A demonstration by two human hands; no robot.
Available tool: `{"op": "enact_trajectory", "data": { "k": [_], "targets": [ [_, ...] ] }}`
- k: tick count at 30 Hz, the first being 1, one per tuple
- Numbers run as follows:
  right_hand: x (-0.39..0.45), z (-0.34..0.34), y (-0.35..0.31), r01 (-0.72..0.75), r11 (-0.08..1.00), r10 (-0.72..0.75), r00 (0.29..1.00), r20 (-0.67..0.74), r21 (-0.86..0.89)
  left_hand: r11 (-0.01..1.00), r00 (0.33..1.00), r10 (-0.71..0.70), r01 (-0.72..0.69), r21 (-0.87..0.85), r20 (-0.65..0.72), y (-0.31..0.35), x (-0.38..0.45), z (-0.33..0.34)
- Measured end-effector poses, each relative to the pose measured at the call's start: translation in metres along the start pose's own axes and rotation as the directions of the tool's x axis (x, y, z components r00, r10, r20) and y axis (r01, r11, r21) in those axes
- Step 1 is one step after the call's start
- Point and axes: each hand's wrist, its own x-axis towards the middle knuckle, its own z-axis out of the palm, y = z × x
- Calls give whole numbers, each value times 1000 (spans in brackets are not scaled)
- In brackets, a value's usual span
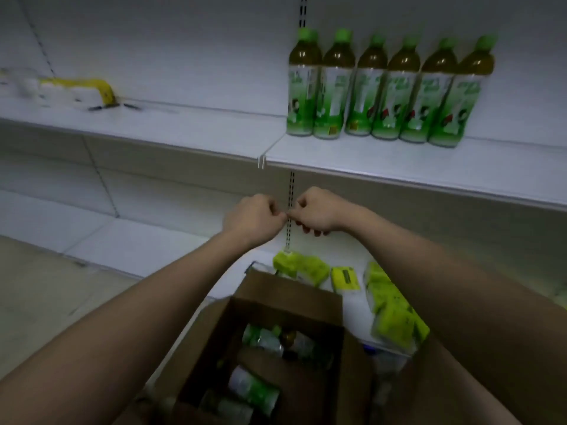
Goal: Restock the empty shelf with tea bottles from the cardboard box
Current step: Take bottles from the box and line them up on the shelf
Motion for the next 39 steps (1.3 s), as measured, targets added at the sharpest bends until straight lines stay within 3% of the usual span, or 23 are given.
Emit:
{"op": "enact_trajectory", "data": {
  "k": [5, 10, 13, 17, 23, 28, 34, 39],
  "targets": [
    [-2, 79, 37, -69, 997, 74, 987, 141, -38, 988, 978, -147, 153, -25, 148, -52, -34, 64],
    [-6, 158, 80, -159, 983, 134, 964, 231, 94, 946, 906, -311, 323, 6, 287, -110, -82, 147],
    [-13, 207, 106, -287, 924, 195, 923, 332, 255, 875, 775, -450, 482, 45, 444, -143, -127, 197],
    [-23, 271, 140, -408, 872, 254, 850, 462, 271, 782, 597, -574, 602, 160, 561, -181, -160, 241],
    [-30, 344, 176, -508, 848, 316, 712, 627, 150, 730, 534, -618, 663, 168, 578, -225, -156, 265],
    [-10, 389, 182, -549, 834, 368, 634, 680, 60, 831, 552, -531, 488, 268, 643, -252, -149, 292],
    [23, 441, 174, -456, 887, 316, 719, 619, 78, 906, 492, -424, 226, 358, 761, -281, -140, 324],
    [29, 488, 179, -464, 885, 354, 704, 616, 23, 903, 459, -421, 131, 409, 782, -297, -152, 354]
  ]
}}
